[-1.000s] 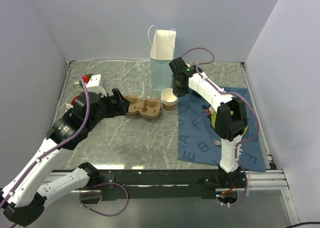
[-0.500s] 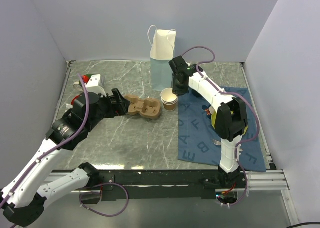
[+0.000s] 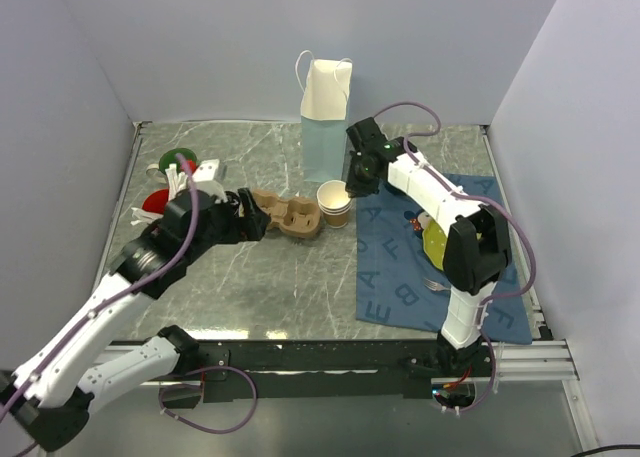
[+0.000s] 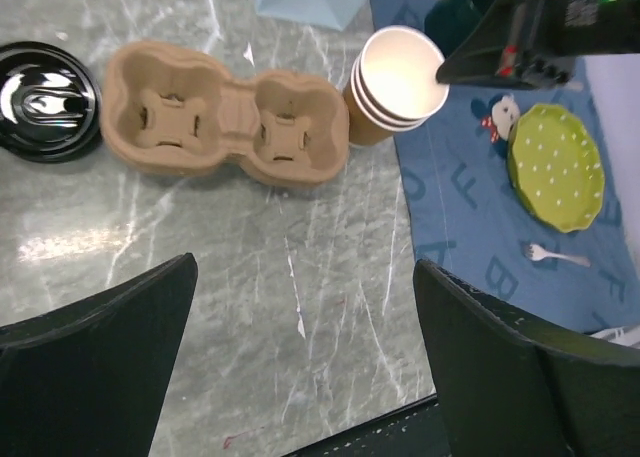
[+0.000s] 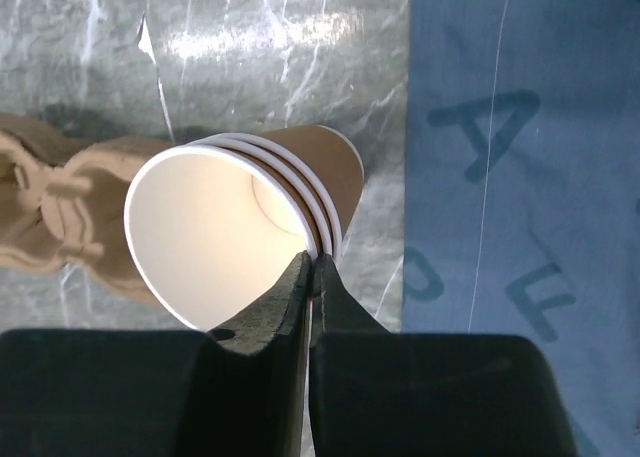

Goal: Pack the takeout coffee

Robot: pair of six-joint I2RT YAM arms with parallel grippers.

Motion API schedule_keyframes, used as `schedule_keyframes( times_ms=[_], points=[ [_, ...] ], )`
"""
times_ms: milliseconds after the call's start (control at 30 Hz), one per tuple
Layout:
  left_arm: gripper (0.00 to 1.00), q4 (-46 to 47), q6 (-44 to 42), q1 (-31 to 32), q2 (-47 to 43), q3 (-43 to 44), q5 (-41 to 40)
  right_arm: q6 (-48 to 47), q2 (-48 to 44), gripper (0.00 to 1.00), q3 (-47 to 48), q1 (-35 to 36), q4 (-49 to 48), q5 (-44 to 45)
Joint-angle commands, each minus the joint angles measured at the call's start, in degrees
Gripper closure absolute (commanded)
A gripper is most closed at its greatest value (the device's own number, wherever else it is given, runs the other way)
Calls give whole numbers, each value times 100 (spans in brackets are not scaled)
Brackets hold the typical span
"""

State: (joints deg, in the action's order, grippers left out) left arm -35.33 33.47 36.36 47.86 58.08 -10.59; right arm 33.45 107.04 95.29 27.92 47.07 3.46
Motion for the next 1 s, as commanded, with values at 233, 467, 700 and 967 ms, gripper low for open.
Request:
schedule_keyframes(
  times_ms=[233,467,700,967],
  points=[
    [63,1536,466,-708,2225,669,2261,373,-764,100,-440,-191,-611,-320],
    [64,2785,1011,-1087,3308,801,3343,443,-913,100,-660,-279,-760,-645],
    [63,3393,1267,-1087,4135,1090,3783,522,-949,100,-775,-296,-857,-680],
    [69,3190,1284,-1087,4750,1276,3546,540,-887,100,-739,-358,-840,-724]
  ],
)
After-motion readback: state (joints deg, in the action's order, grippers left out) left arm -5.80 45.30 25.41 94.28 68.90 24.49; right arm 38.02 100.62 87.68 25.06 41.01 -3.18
